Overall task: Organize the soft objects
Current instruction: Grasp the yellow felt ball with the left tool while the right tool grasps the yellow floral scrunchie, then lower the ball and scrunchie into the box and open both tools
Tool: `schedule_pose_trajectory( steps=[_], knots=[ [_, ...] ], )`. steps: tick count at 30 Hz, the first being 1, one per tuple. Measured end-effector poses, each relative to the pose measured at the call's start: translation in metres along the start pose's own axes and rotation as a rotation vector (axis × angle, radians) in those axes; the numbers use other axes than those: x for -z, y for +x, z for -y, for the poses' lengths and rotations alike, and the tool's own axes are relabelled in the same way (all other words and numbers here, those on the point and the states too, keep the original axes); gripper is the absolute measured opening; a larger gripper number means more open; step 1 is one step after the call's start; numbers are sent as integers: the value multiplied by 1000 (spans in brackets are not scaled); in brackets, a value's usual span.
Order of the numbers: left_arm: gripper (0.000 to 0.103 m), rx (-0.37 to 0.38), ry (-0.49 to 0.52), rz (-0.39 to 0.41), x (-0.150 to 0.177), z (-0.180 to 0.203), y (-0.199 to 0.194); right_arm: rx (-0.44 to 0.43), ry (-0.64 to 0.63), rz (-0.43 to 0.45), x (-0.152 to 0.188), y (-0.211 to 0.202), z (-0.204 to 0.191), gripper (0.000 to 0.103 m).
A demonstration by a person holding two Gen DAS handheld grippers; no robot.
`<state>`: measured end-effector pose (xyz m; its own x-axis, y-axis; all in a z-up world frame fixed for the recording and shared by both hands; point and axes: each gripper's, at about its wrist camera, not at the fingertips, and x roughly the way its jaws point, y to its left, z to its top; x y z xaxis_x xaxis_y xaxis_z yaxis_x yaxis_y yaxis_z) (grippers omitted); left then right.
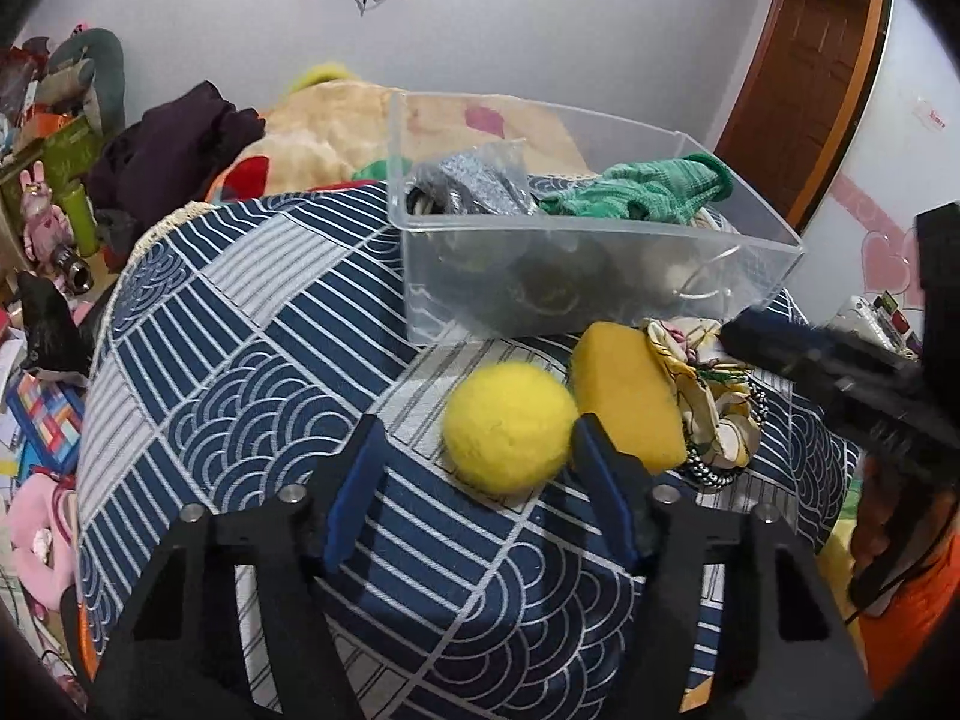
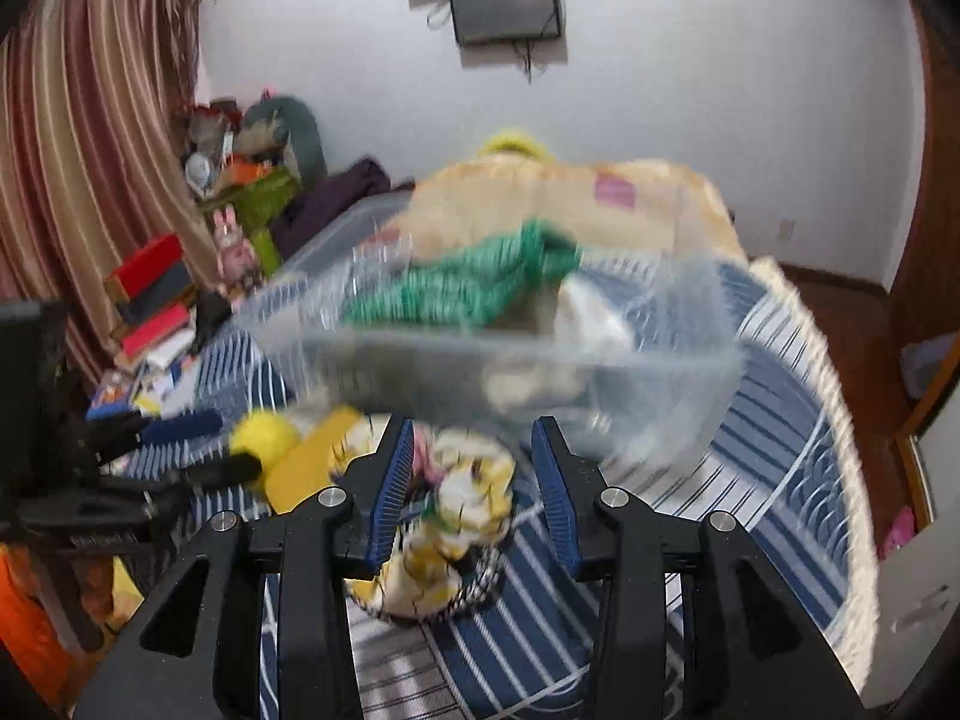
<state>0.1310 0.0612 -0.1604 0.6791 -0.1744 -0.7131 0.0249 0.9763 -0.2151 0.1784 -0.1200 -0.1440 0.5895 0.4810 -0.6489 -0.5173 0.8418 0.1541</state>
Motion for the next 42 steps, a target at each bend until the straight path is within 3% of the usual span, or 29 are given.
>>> schedule_pose_trajectory(
  steps=[4,6,9,14,27,34,42],
  knots=[
    [45,34,8,-5,1,5,3,-13,10,-44,3,16,3,34],
    [42,47,17,-5,1,9,3,-26,9,-50,3,18,2,19],
    [41,43,27,3,0,11,3,-36,3,-40,3,13,0,10],
    [39,51,10,24,-3,7,-4,-39,9,13,5,-2,-3,8],
    [39,21,61,207,-31,19,-68,-46,7,211,-14,-58,-6,7],
    [39,25,88,274,-57,30,-79,11,15,321,-35,-78,1,7],
    [39,25,106,294,-81,39,-69,79,38,367,-51,-76,16,7]
  ],
)
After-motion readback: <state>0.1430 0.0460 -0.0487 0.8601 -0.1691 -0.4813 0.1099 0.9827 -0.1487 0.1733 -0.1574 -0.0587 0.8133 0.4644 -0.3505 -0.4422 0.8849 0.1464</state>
